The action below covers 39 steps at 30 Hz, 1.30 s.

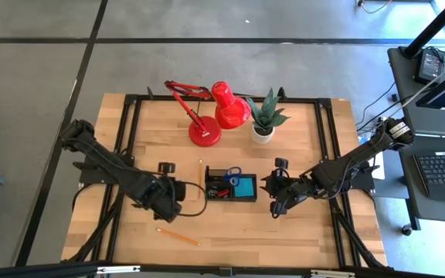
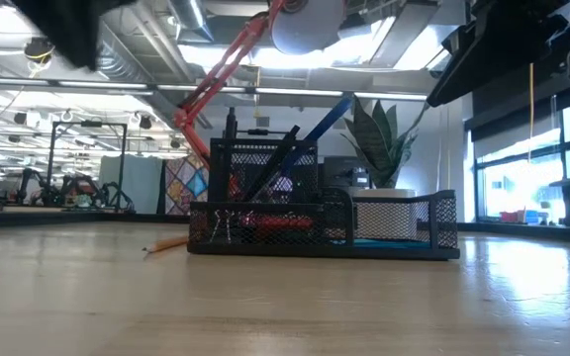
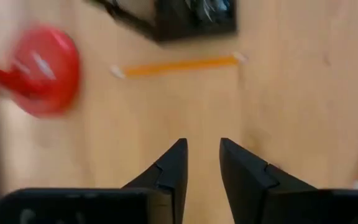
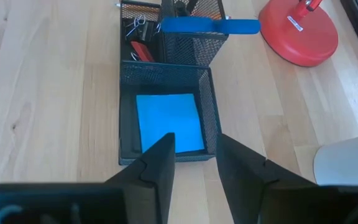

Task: Pick and place office supplies into organizer
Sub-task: Put the black pen into the black desk organizer

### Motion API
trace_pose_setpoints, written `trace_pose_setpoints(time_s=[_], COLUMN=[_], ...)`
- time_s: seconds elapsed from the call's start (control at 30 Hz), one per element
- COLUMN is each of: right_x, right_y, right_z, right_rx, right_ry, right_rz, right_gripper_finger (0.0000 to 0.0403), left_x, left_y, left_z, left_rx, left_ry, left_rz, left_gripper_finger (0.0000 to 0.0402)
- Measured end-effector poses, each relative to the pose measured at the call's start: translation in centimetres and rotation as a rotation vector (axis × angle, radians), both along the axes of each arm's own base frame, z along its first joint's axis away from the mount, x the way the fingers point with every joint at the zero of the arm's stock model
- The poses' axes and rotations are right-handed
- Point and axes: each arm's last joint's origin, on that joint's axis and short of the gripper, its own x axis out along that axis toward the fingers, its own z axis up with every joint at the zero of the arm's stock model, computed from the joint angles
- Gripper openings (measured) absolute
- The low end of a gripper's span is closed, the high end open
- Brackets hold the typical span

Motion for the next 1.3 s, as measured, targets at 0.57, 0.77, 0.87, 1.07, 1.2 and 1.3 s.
trace_pose_setpoints(time_s=[0.57, 0.77, 0.87, 1.07, 1.2, 1.3], right_x=[0.0, 0.1, 0.1, 0.2, 0.2, 0.3], right_y=[0.0, 0.0, -0.1, -0.3, -0.4, -0.4], right_z=[0.0, 0.0, 0.0, 0.0, 0.0, 0.0], right_rx=[-0.005, -0.015, -0.016, -0.017, -0.016, -0.017], right_ry=[0.002, 0.000, 0.001, 0.002, 0.002, 0.002], right_rz=[0.004, 0.016, 0.014, 0.005, 0.001, 0.000], right_gripper_finger=[0.0120, 0.0120, 0.0119, 0.0120, 0.0120, 0.0120], left_x=[-8.8, -11.0, -11.5, -12.0, -12.3, -12.4], left_y=[-0.9, -1.5, -1.9, -2.2, -2.3, -2.4], left_z=[-6.2, -7.9, -9.3, -10.3, -10.3, -10.3], left_rx=[-0.139, -0.206, -0.259, -0.303, -0.297, -0.286], left_ry=[0.026, 0.048, 0.089, 0.100, 0.165, 0.183], left_rz=[0.328, 0.356, 0.367, 0.352, 0.264, 0.201], left_gripper_finger=[0.0126, 0.0126, 0.0125, 0.0125, 0.0125, 0.0125])
